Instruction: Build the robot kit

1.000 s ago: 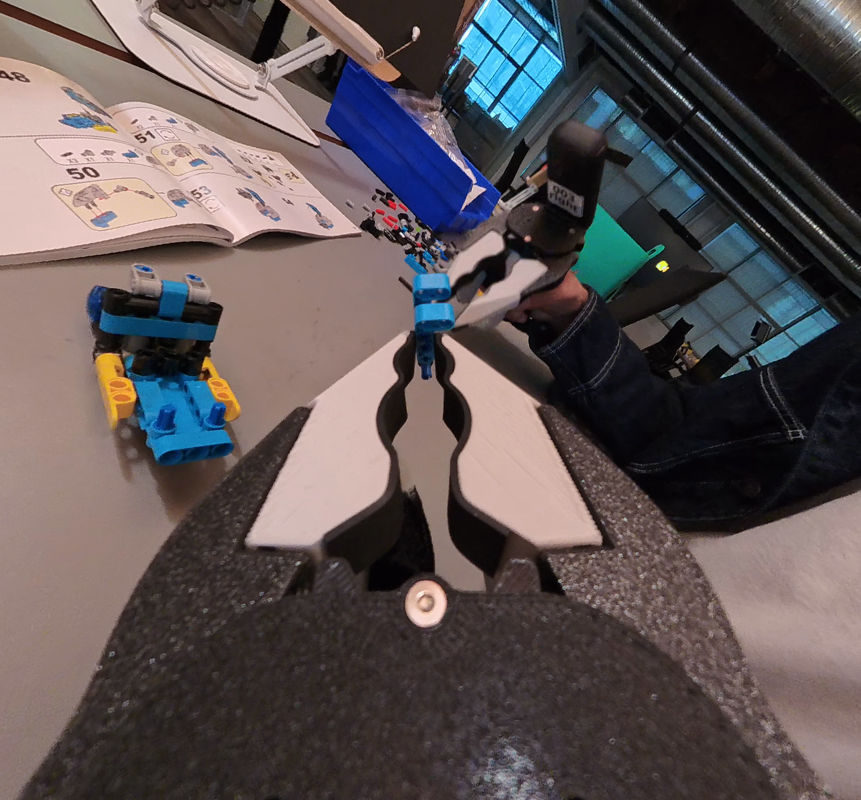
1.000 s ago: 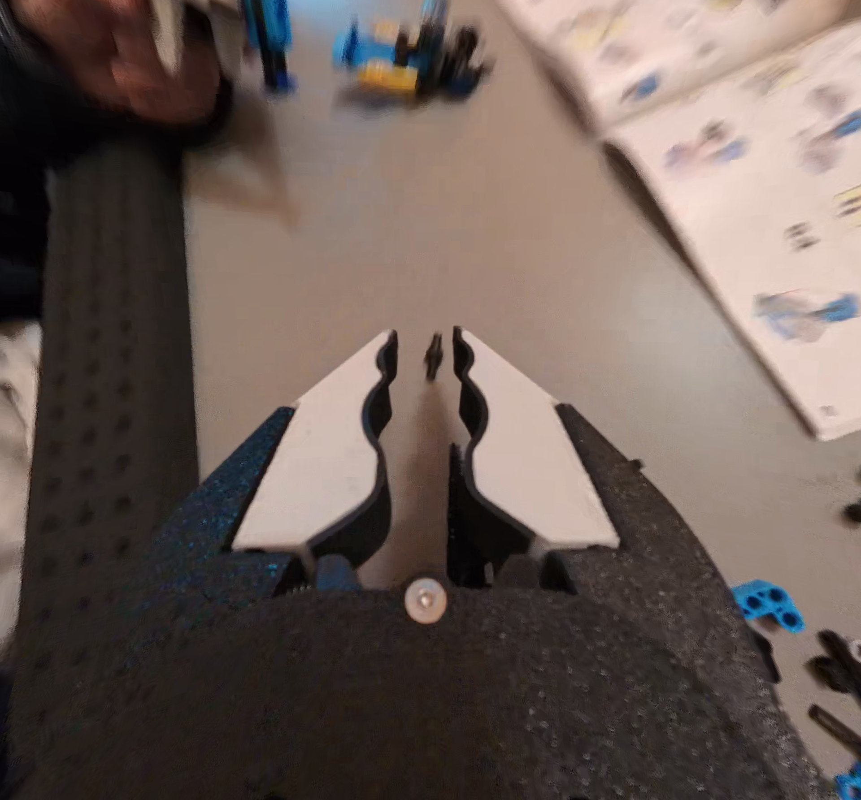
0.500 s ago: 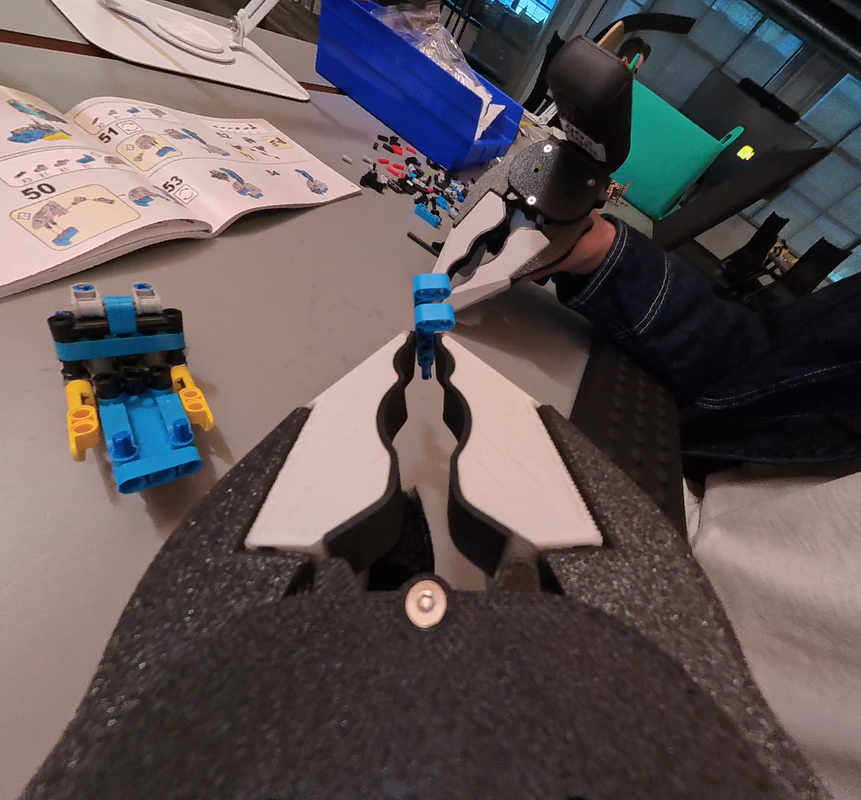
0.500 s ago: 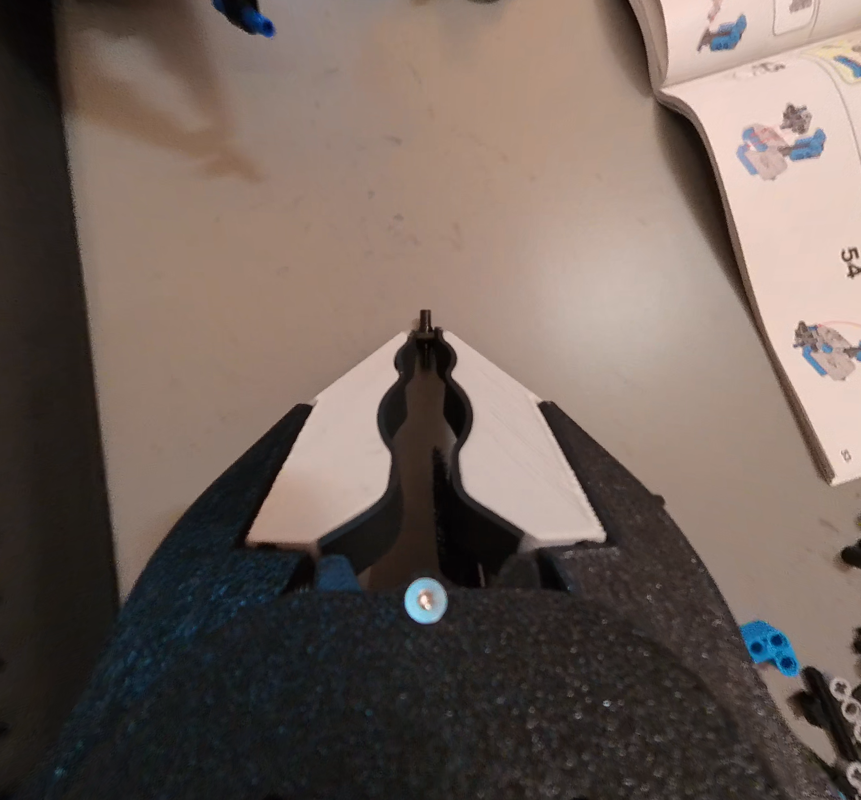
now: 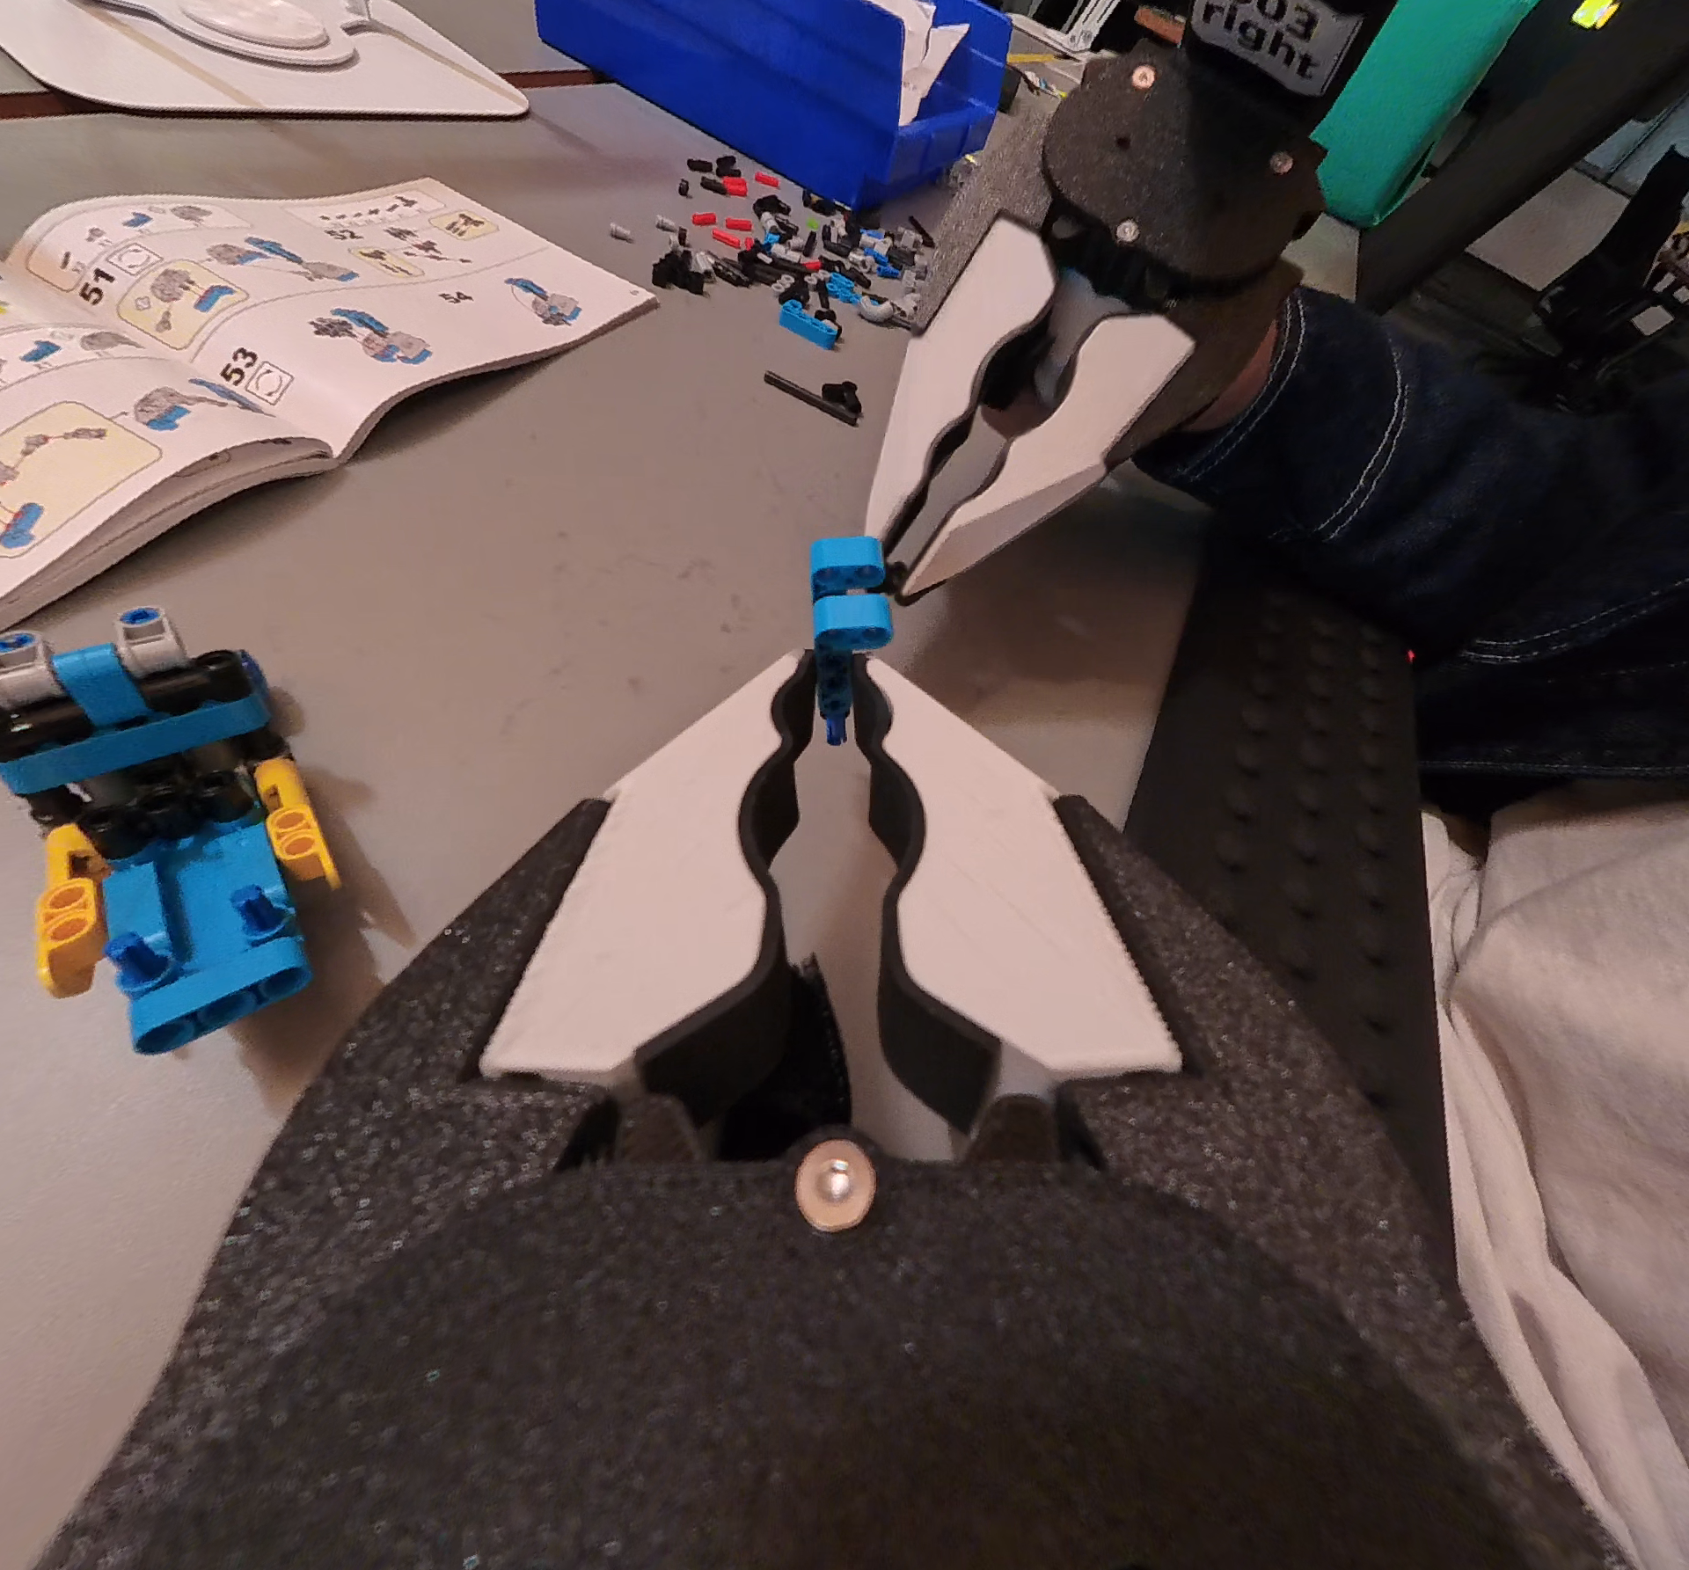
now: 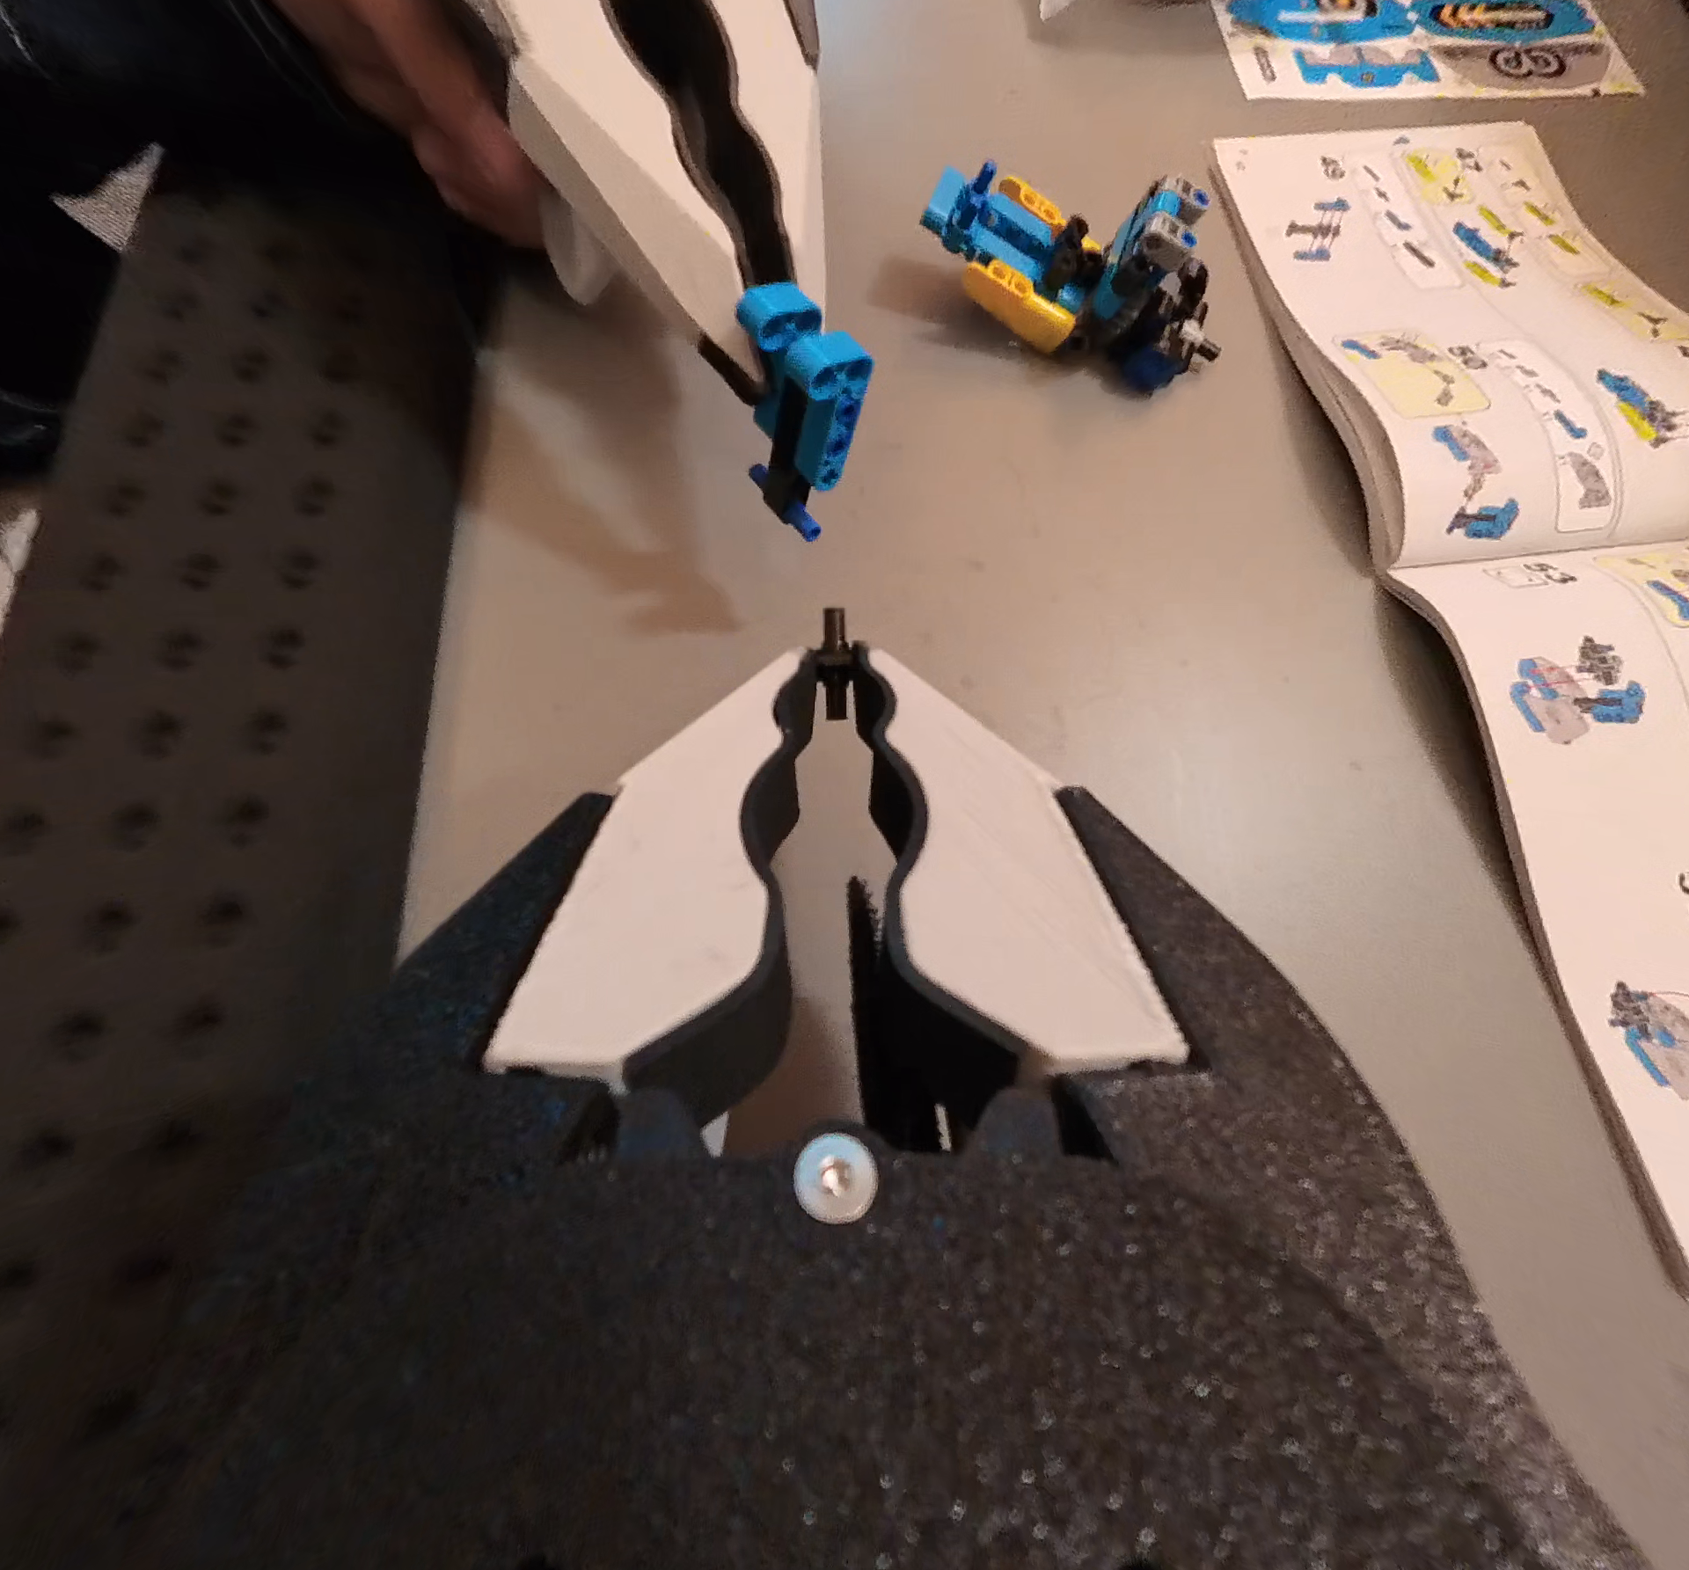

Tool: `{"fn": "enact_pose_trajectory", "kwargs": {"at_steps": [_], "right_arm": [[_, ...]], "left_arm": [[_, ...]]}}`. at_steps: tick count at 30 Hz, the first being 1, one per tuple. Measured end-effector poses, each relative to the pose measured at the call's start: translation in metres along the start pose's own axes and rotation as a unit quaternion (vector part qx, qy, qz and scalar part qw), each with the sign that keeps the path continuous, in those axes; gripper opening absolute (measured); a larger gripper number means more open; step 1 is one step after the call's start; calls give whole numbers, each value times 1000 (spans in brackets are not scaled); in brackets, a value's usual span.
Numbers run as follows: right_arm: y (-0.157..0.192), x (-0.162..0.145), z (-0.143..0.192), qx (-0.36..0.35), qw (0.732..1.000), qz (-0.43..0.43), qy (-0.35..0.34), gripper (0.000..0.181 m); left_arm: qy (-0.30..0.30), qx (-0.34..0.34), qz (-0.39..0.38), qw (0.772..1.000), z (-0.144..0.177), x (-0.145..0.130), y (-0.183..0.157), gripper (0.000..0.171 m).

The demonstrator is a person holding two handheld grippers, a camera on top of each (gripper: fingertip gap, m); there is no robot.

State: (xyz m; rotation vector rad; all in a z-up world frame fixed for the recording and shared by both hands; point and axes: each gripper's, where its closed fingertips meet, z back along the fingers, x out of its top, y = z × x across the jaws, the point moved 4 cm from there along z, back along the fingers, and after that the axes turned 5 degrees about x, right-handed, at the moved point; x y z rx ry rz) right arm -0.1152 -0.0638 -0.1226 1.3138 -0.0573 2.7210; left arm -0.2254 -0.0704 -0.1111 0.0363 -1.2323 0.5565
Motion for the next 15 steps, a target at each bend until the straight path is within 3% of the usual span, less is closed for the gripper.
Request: {"fn": "enact_pose_trajectory", "kwargs": {"at_steps": [4,15], "right_arm": [[2,12,5,0,999,4,-36,7],[0,9,5,-6,1000,2,-25,7]], "left_arm": [[2,0,-1,1000,0,0,0,7],[-1,1,5,1000,0,0,1,7]]}}
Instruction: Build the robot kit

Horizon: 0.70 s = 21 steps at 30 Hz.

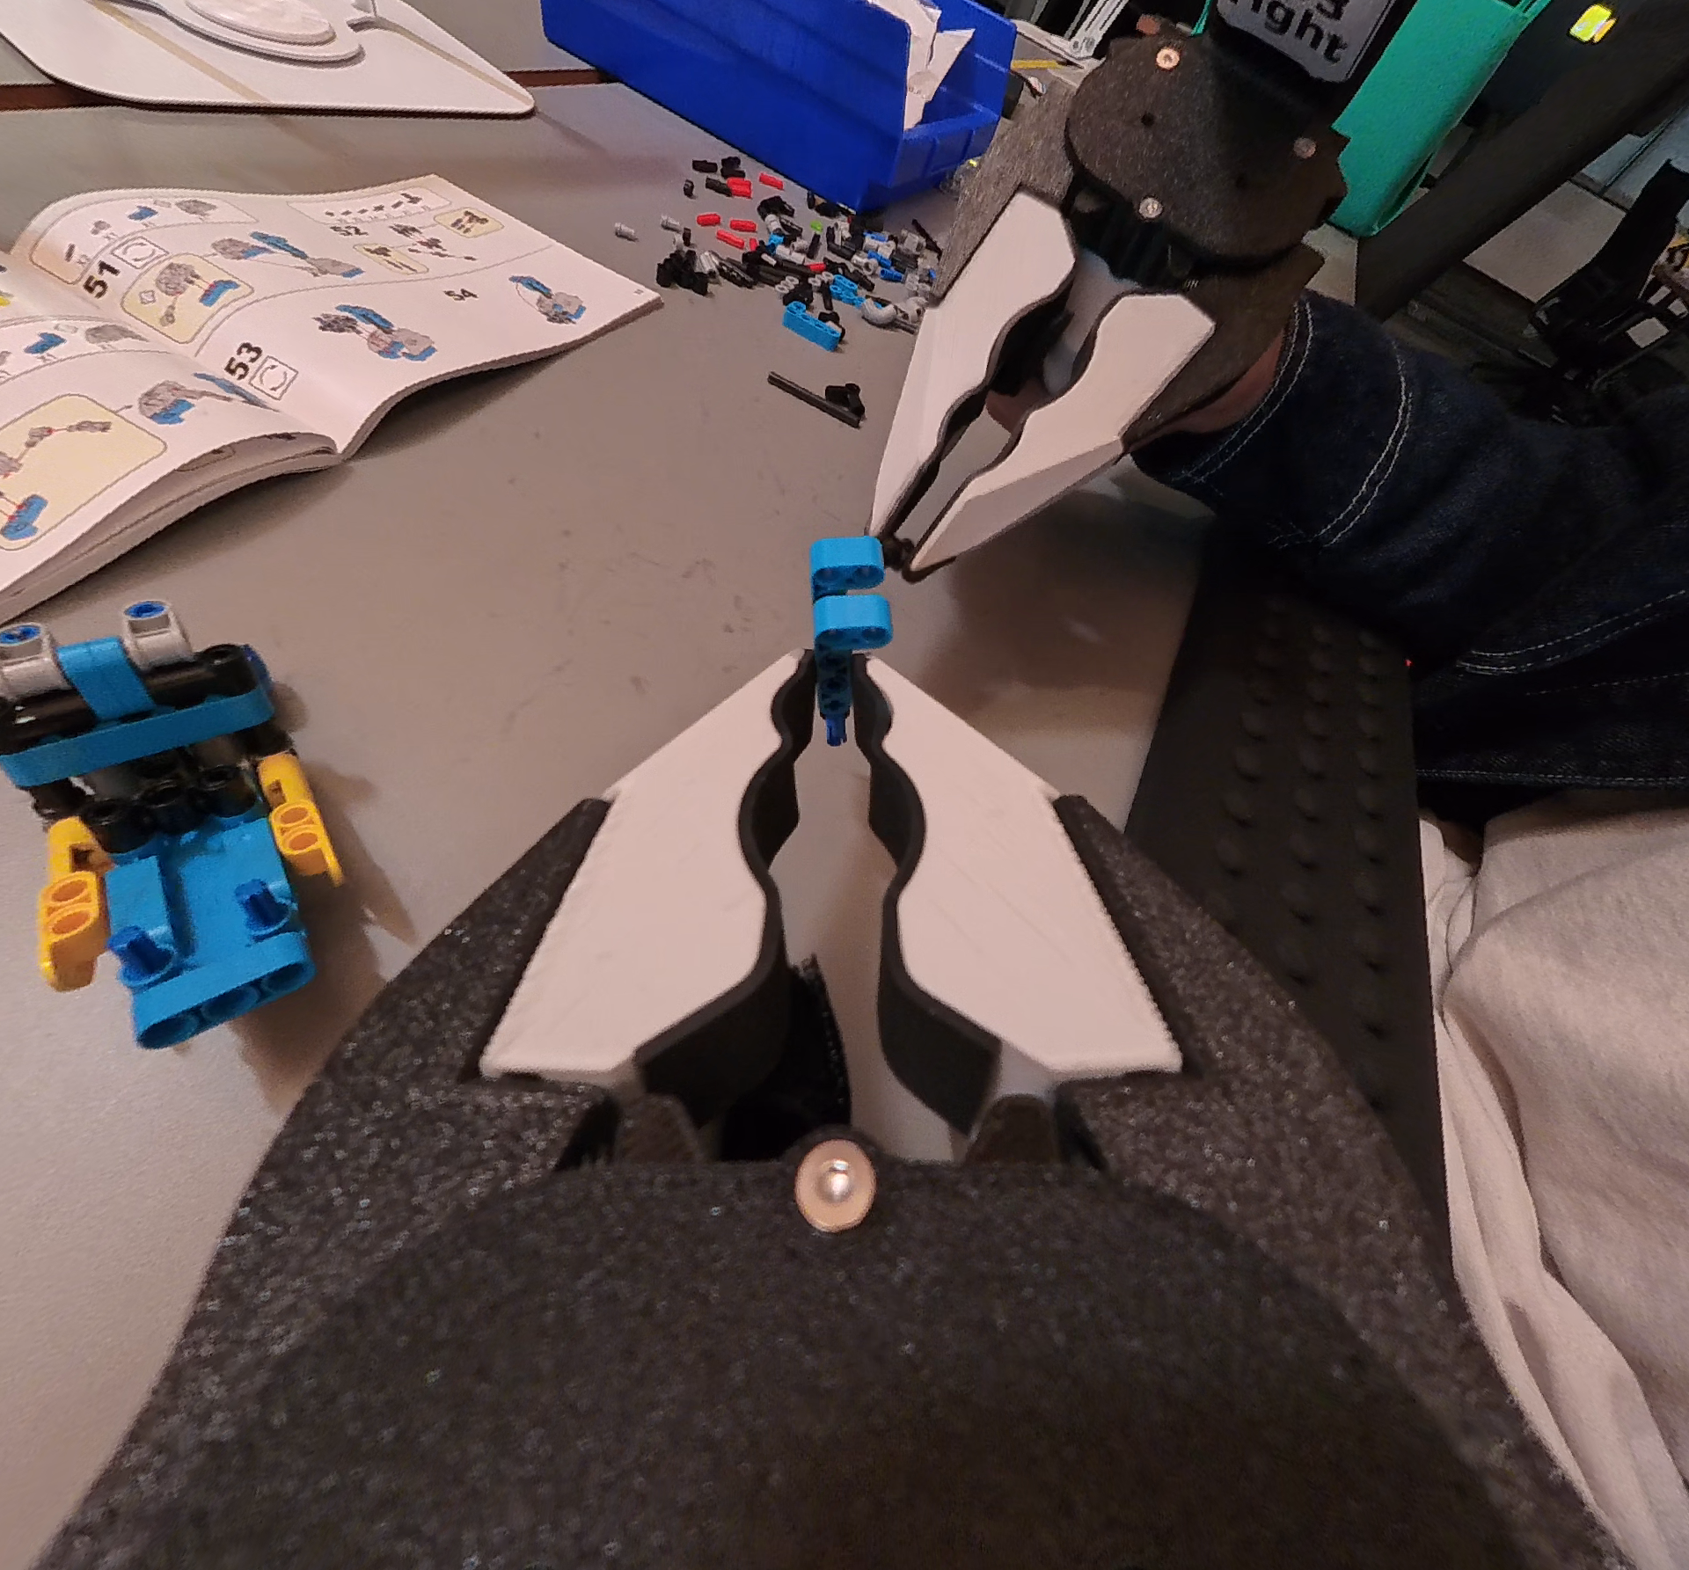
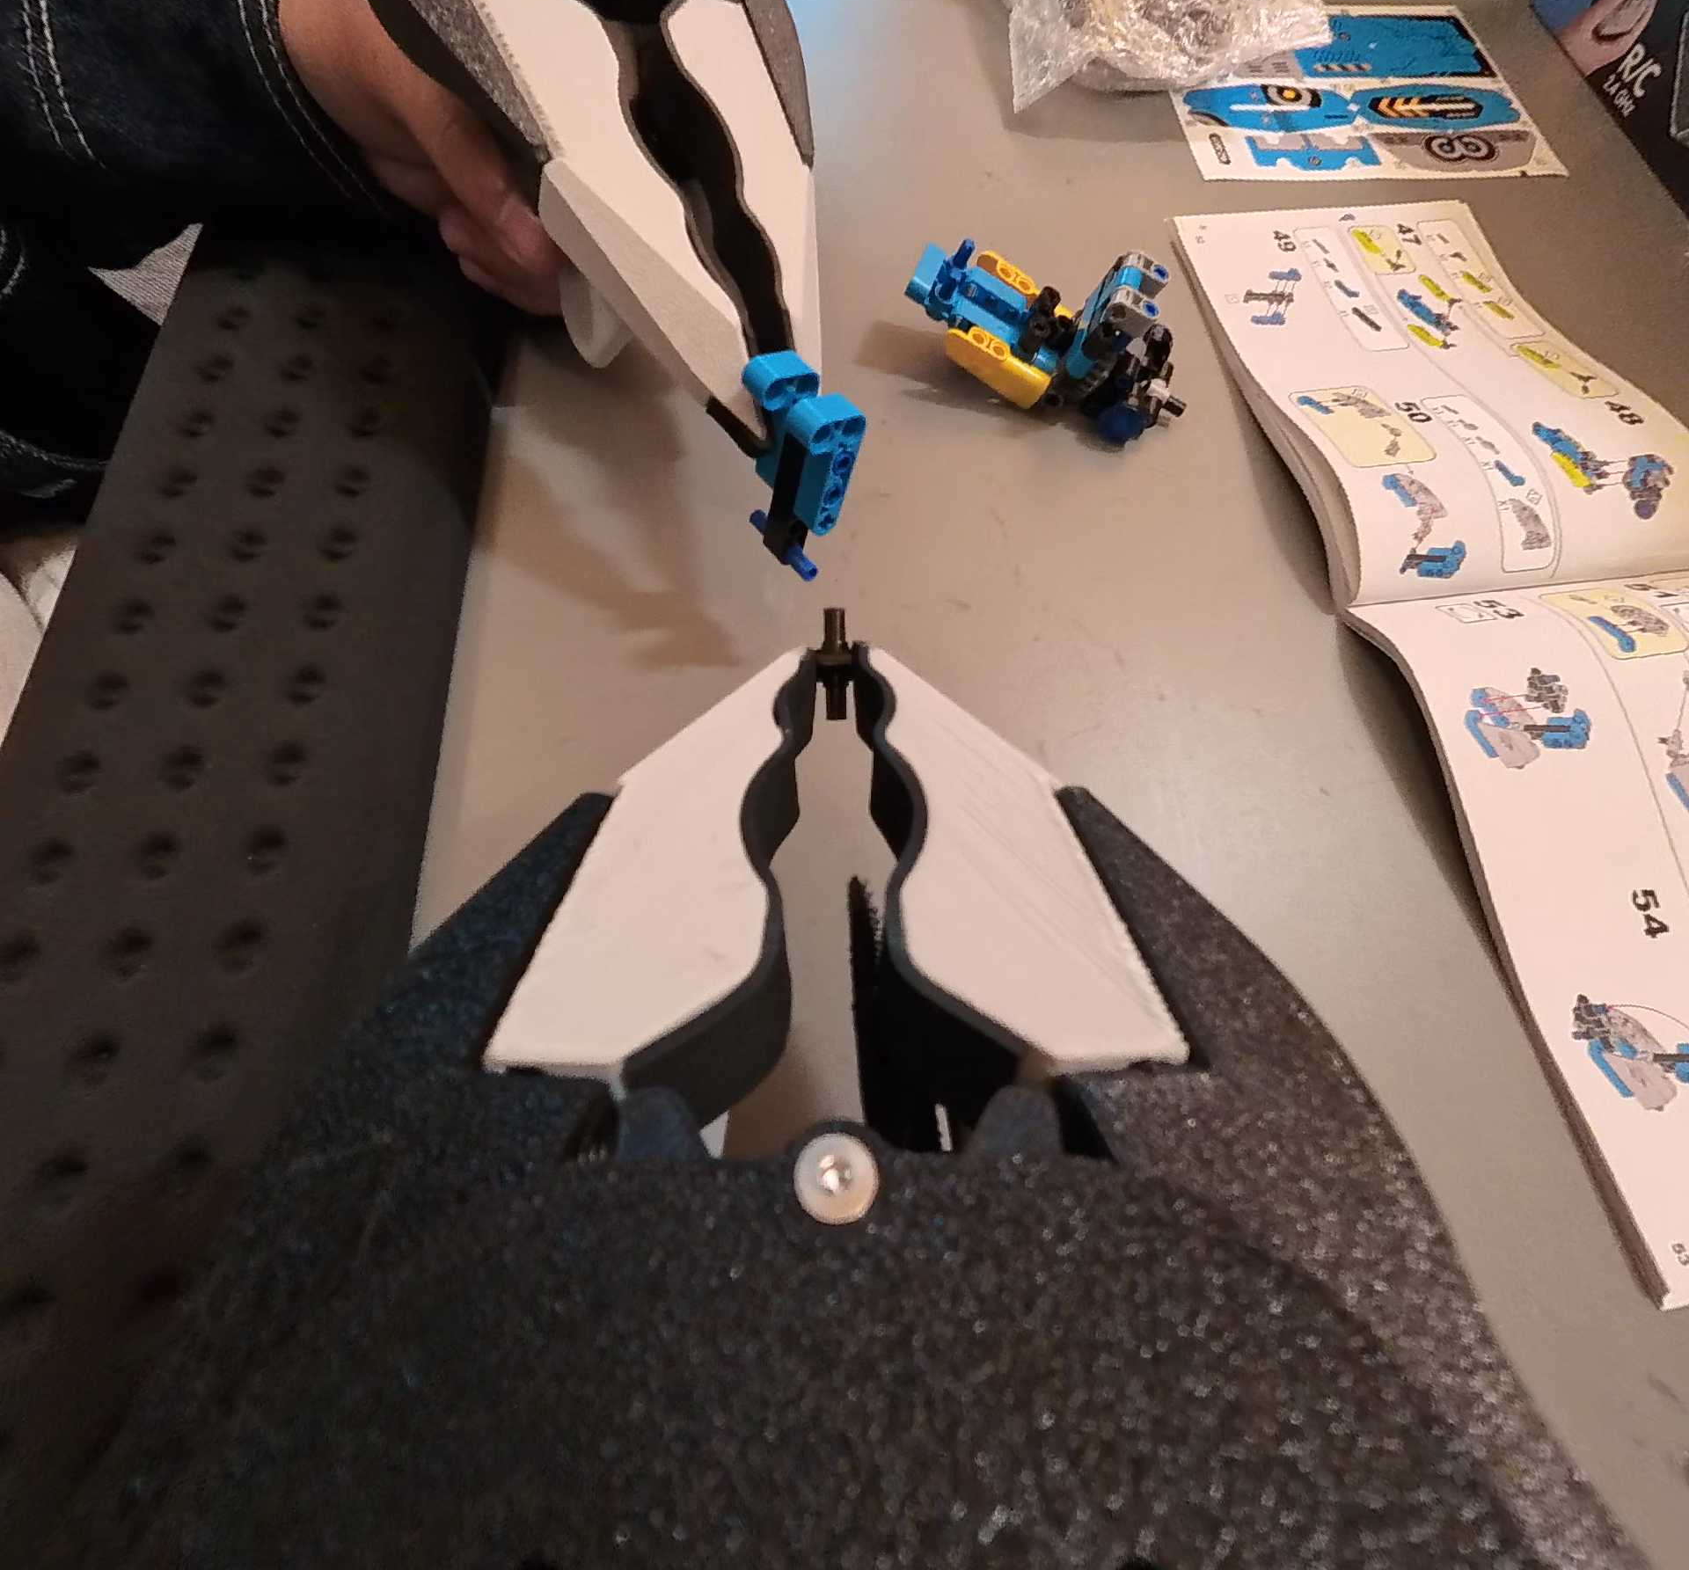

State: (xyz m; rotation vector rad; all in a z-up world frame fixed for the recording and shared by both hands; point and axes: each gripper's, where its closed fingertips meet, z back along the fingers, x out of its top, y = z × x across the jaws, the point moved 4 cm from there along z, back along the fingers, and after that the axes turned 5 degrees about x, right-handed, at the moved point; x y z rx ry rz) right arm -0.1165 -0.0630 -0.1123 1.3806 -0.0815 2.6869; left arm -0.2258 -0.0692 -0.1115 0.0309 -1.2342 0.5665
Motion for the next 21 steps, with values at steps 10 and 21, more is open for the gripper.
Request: {"fn": "enact_pose_trajectory", "kwargs": {"at_steps": [10,21], "right_arm": [[-1,-2,-1,-6,1000,6,9,7],[0,-7,-4,-5,1000,7,24,7]], "left_arm": [[0,1,2,1000,0,0,1,7],[0,3,3,1000,0,0,1,7]]}}
